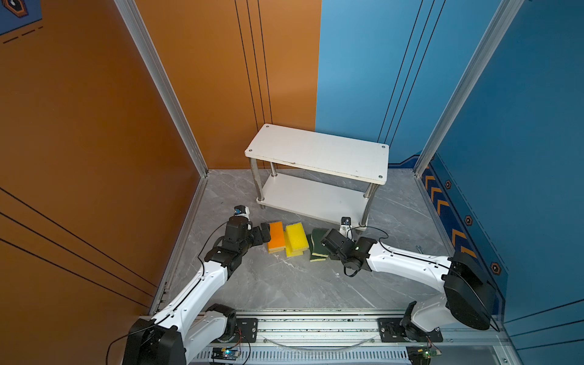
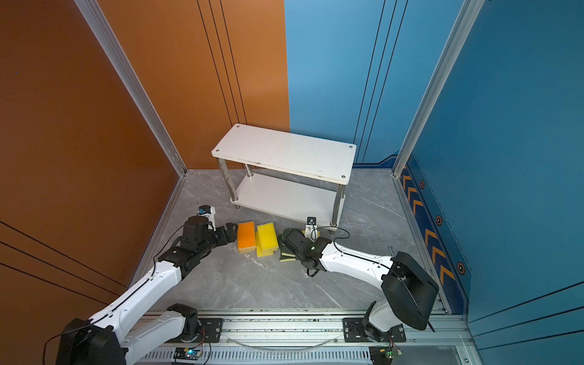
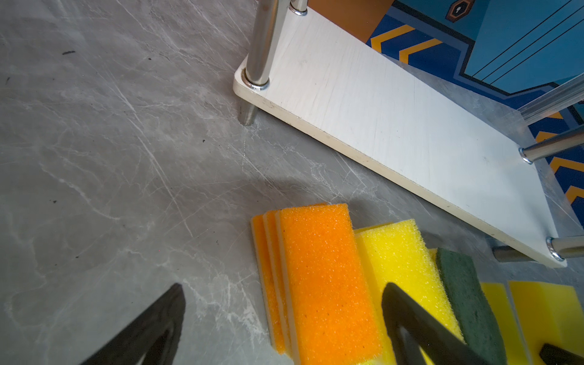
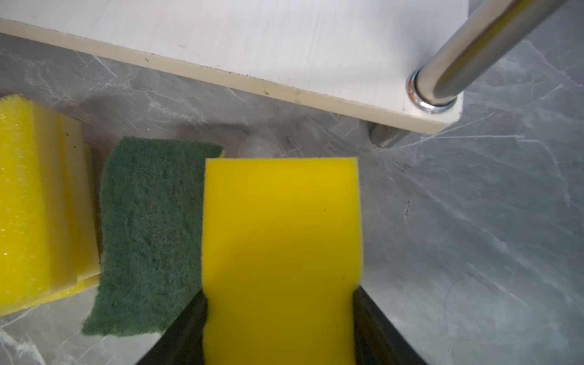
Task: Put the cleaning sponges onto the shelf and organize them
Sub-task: 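Lift the flat yellow sponge and carry it onto the lower shelf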
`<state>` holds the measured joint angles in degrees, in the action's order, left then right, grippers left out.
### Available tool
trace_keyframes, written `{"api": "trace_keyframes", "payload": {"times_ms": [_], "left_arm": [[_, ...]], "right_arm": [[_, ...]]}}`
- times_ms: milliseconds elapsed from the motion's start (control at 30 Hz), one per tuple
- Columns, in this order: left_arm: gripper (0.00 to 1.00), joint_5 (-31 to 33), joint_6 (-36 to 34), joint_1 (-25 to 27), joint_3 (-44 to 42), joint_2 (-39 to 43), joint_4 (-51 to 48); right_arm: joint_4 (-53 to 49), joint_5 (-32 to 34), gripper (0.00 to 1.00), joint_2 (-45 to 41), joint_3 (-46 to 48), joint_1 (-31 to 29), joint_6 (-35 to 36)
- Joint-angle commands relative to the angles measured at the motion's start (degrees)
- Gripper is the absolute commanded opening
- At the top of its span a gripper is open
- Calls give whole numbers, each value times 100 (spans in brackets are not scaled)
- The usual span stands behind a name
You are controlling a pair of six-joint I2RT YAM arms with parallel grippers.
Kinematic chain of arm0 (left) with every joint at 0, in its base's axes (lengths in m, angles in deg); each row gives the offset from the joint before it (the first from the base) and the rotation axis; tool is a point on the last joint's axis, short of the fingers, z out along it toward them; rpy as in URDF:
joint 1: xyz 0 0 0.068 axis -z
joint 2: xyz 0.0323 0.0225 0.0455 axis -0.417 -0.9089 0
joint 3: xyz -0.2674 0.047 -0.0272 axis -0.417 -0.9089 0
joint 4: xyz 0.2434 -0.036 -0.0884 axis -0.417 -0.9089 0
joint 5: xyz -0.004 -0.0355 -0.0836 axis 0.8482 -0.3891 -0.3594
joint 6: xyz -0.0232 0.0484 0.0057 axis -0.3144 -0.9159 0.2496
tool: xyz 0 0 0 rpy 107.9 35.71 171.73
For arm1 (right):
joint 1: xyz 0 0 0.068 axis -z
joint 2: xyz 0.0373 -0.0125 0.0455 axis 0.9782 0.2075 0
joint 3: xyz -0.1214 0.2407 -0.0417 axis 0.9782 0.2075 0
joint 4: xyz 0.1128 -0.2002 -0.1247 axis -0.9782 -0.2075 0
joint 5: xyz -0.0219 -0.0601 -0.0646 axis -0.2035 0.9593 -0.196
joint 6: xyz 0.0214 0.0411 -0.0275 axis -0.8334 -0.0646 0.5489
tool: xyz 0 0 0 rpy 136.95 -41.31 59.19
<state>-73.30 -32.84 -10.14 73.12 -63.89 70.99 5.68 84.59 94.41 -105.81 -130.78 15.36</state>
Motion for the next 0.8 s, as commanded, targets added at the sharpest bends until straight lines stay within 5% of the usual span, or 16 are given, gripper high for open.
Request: {"api": "trace_keyframes", "payload": {"times_ms": [0,767], "left_arm": [[98,-85,1,-63,47,65,10],[98,-347,-229,-191,135,113,-114]], "right_arm": [[-271,232,63,-147,-155,33,97],[-73,818,64,167,-954,703,250]]}}
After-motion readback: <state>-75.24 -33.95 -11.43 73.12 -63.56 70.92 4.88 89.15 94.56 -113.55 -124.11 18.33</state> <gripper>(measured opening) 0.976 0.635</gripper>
